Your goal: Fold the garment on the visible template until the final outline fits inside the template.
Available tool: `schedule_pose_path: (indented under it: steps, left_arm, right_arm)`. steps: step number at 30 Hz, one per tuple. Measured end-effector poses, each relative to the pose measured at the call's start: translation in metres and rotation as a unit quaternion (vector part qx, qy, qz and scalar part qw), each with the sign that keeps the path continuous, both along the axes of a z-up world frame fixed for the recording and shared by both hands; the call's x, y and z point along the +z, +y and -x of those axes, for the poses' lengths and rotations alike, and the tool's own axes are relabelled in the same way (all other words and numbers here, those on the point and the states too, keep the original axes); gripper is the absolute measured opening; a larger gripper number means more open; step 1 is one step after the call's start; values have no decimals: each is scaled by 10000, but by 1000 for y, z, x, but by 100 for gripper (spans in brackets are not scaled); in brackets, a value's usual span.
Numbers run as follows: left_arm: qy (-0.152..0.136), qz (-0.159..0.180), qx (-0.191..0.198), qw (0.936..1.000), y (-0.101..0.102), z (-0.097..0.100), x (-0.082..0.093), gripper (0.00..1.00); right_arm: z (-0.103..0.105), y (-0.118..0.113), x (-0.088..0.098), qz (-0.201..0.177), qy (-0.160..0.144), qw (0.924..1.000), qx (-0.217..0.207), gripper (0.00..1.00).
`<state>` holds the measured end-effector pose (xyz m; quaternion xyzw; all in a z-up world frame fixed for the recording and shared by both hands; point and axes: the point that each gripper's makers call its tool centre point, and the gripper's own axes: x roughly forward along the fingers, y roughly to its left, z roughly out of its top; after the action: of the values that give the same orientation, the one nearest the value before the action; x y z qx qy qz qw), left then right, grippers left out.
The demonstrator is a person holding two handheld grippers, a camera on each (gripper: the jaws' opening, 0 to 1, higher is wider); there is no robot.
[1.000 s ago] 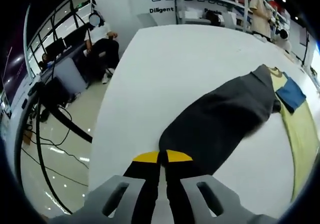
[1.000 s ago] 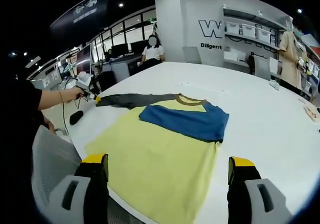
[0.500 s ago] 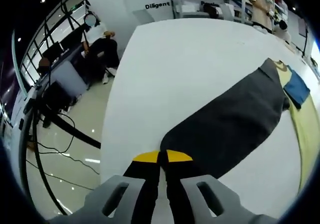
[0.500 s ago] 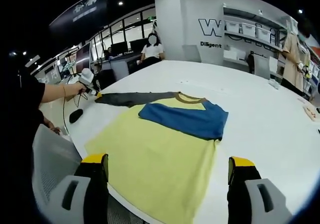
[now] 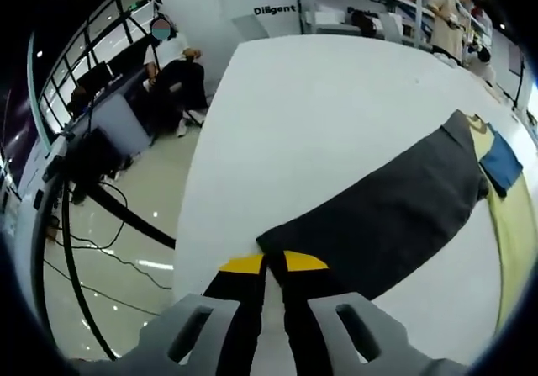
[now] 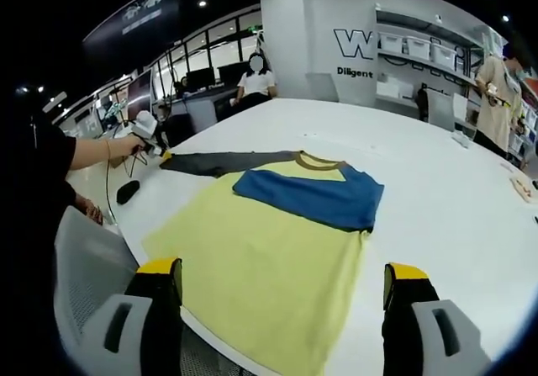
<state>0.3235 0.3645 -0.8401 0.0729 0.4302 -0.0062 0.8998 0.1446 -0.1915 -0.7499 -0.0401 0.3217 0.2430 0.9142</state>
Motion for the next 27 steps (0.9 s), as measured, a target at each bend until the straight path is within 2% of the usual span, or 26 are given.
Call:
schedule_pose_path:
  steps: [4,6,9,18,23,27]
  left_arm:
    - [-90,99,4,9999,-3,2,5,30]
    - [-184,273,61,9994,-8,3,8,39]
    - [-224,441,113,9987,-13,8,9,48]
    - [-136,666,293,9973,-20,34,-3,46]
    - [-135,805,416,9958,-22,40,-6,42]
    - [-93,781,451,9959,-21,43,-10,41]
  right_arm:
    - [0,2,0,-2,-9,10000,38,99]
    - [1,3,1,9,-15,10000,56,99]
    - [1,5,2,-13,-33,10000,84,99]
    - [3,6,2,-12,-56,9999,104,99]
    - [4,8,3,-29,-56,9999,137,99]
    - [5,8,4,-38,-51,9999,145,99]
